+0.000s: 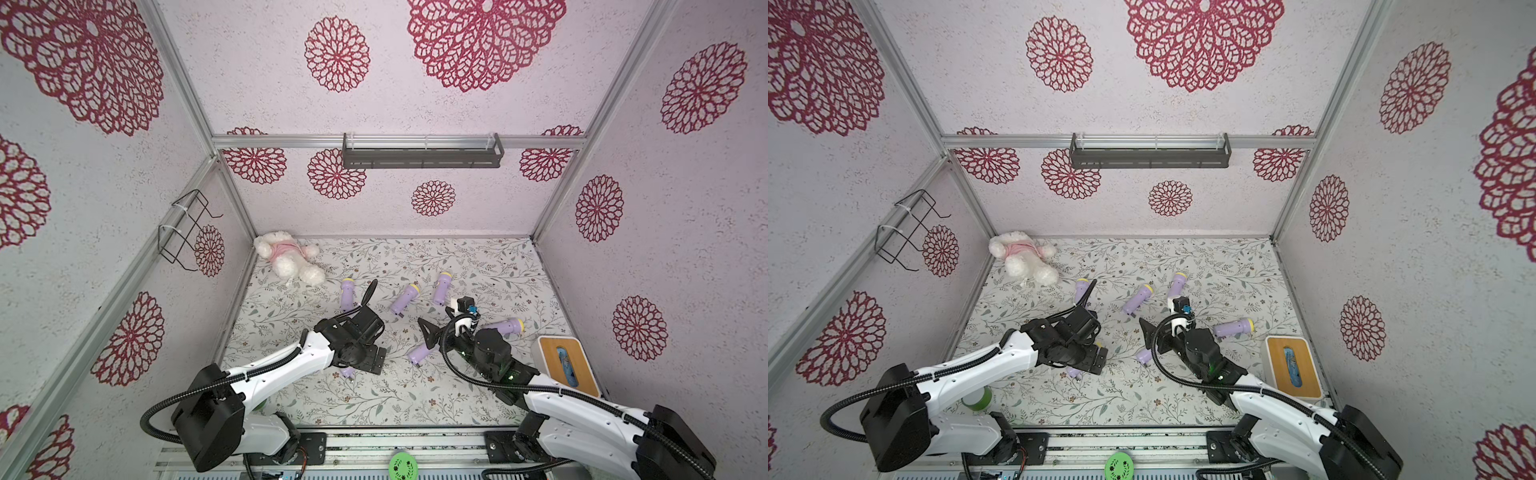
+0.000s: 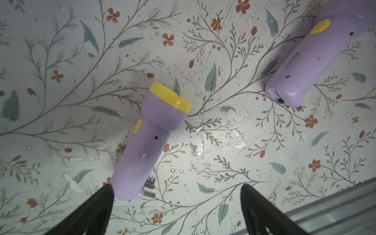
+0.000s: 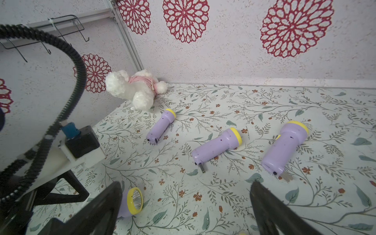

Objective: Close the plug at the bottom of the flashlight
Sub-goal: Pick up the flashlight from the center of the board.

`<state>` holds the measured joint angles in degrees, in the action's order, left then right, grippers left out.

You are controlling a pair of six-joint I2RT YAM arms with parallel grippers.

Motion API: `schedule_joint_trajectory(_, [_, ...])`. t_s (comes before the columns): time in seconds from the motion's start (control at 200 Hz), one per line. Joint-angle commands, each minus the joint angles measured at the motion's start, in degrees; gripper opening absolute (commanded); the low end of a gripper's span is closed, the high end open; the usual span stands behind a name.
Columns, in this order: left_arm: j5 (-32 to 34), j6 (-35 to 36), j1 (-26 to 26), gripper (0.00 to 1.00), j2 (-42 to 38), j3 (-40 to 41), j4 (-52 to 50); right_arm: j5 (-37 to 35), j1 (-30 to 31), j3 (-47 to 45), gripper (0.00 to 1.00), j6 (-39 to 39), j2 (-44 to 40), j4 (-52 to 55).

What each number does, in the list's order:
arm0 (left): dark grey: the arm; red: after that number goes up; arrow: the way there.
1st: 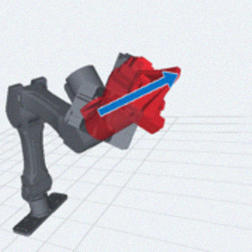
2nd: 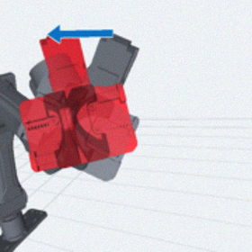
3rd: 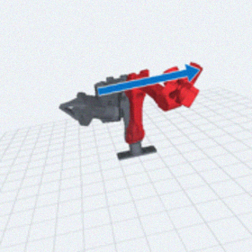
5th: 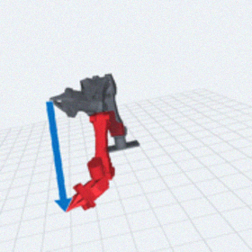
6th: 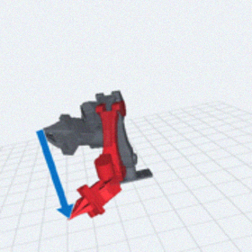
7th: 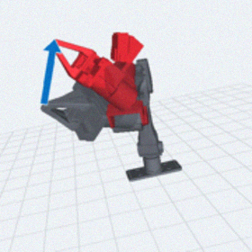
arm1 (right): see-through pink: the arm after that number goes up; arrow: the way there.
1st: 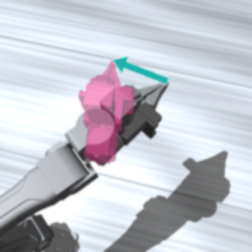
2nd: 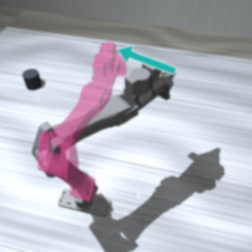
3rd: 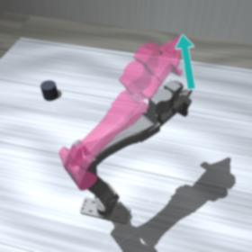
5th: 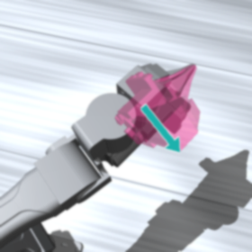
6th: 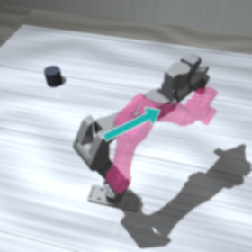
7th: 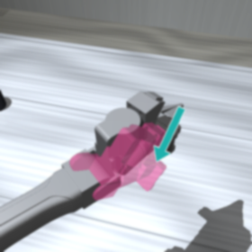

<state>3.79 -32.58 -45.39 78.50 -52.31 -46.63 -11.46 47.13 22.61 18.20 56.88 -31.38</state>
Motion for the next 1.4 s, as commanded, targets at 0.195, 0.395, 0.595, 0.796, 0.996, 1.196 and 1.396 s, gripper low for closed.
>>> schedule_joint_trajectory(0.195, [3.8,1.9,-0.3,0.99,6.9,-0.9,-1.7,1.7,-0.4,1.6,0.99,1.0,0.2,-1.4])
schedule_joint_trajectory(0.395, [3.9,3.8,1.4,0.95,10.9,-2.6,-2.1,2.4,-0.4,1.3,0.99,1.3,0.1,-1.4])
schedule_joint_trajectory(0.595, [2.6,6.3,4.6,0.88,12.7,-3.2,-1.1,2.8,-0.4,1.3,0.99,1.3,0.3,-1.9])
schedule_joint_trajectory(0.796, [2.2,6.4,4.8,0.83,15.4,-3.6,-1.2,2.3,-0.4,0.9,0.99,1.4,0.0,-2.0])
schedule_joint_trajectory(0.996, [2.0,6.3,4.8,0.78,16.3,-3.8,-1.2,2.4,-0.4,0.9,0.99,1.5,-0.2,-2.1])
schedule_joint_trajectory(1.196, [1.5,6.1,4.9,0.71,17.5,-4.2,-1.1,2.3,-0.4,0.8,0.99,1.5,-0.2,-2.2])
schedule_joint_trajectory(1.396, [1.2,5.5,4.9,0.65,18.5,-4.4,-1.3,2.0,-0.4,0.6,0.99,1.4,-0.3,-2.2])
